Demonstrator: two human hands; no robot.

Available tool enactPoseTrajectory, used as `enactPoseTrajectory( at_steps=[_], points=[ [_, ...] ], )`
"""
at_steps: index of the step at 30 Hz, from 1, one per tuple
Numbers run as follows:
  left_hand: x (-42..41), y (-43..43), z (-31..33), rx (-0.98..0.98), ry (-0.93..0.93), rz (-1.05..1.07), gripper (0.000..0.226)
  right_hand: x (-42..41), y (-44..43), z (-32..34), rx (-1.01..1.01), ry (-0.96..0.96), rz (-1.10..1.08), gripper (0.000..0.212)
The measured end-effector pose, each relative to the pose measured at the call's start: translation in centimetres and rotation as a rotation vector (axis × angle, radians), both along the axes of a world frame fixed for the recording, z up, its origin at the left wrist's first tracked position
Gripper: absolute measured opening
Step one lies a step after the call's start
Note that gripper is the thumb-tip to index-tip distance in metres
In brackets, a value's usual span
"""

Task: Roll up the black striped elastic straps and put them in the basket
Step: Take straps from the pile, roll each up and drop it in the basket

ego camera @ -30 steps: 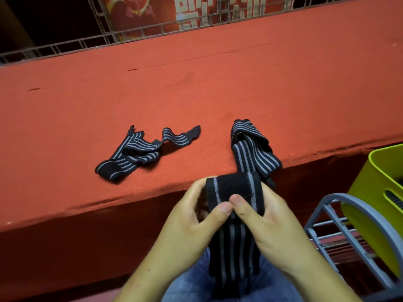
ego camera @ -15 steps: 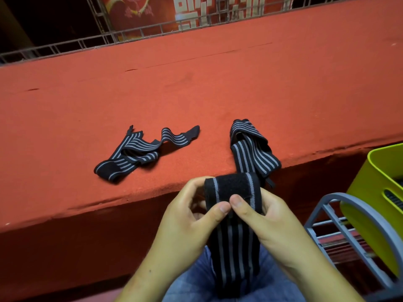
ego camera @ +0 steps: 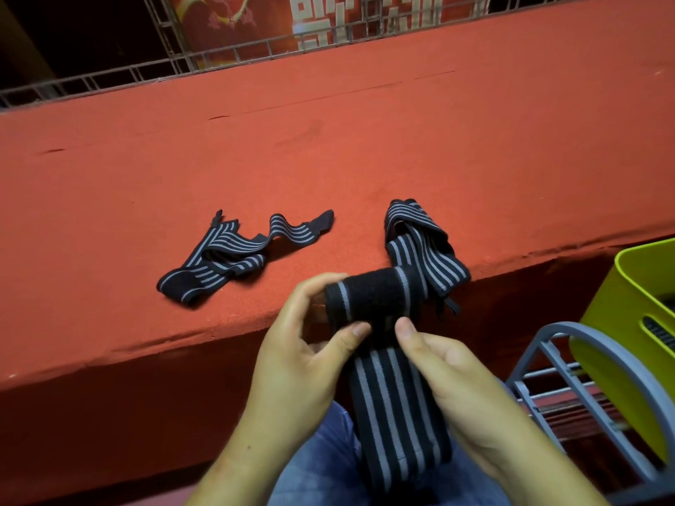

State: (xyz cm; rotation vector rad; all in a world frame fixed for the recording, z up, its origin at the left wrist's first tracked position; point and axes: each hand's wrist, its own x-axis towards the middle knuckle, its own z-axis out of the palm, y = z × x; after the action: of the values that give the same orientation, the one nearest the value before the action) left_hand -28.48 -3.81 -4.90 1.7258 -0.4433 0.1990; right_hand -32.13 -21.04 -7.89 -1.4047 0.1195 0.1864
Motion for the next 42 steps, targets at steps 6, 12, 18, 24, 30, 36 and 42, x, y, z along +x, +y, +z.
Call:
enactPoseTrajectory(
  at_steps=[6,12,18,24,30,36,42],
  points=[
    [-0.4,-0.2,-0.2,-0.013,0.017,-0.025,0.039,0.0,-0.4,0.2,0.12,-0.014,0.049,0.077],
    [-0.3,-0.6,-1.1,-0.005,-0.052,-0.07,0.056,0.2,-0.4,0.3,0.196,-0.042,0.05,0.085],
    [-0.2,-0.4,-1.6,0.035,-0.041,-0.093,0.056,0.3,-0.6,0.9,0.202,-0.047,0.024,0.049],
    [-1.0,-0.3,-1.3,0.104,0.121,-0.181,0.064,0.3,-0.8,0.8,0.203,-0.076,0.005,0.033],
    [-1.1,-0.3,-1.2,0.124,0.231,-0.166,0.075,0.0,-0.5,0.9,0.133,-0.098,0.071,0.037],
    [-1.3,-0.8,-1.6,0.119,0.241,-0.163,0.076,-0.3,0.6,1.1,-0.036,-0.128,-0.047,0.042],
    [-1.3,-0.8,-1.8,0.095,0.265,-0.19,0.075,-0.2,0.8,1.5,-0.143,-0.191,-0.129,0.038]
  ],
)
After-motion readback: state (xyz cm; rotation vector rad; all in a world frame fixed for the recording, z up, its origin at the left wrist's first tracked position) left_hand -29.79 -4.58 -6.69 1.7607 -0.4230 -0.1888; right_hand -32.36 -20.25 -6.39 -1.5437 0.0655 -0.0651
